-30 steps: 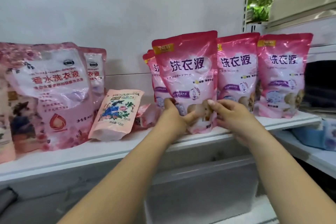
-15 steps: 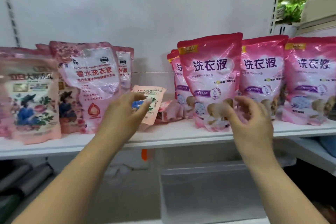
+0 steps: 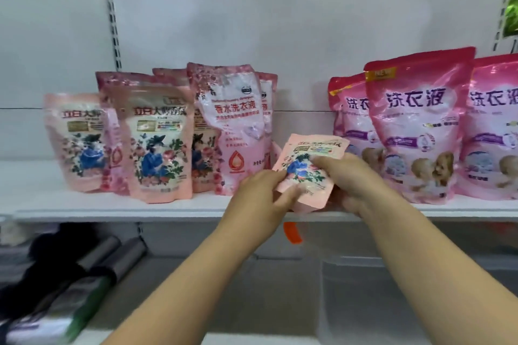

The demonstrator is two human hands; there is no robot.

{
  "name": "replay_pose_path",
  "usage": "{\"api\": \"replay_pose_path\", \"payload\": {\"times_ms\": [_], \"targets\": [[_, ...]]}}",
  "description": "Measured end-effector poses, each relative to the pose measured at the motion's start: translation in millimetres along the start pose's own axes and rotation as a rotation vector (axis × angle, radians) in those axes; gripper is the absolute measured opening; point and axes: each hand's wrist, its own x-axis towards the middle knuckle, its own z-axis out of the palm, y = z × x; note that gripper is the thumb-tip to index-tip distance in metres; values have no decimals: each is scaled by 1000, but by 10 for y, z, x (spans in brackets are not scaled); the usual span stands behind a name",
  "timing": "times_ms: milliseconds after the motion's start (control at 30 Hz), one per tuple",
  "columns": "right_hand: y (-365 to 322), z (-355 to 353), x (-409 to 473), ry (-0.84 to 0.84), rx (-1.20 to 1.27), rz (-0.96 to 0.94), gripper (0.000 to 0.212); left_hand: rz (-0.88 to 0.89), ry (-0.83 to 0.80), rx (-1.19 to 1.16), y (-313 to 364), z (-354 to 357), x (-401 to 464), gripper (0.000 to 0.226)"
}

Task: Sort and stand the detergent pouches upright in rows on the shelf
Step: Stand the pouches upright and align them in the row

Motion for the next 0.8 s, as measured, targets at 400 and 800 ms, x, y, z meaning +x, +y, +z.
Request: {"api": "replay_pose_path", "payload": {"times_ms": [400, 800], "targets": [[-19, 861, -332, -233, 185, -366, 9, -197, 214, -591, -503, -732, -189, 44], [331, 1391, -4, -198, -409, -436, 32, -366, 412, 83, -1170, -826, -52, 58]]}}
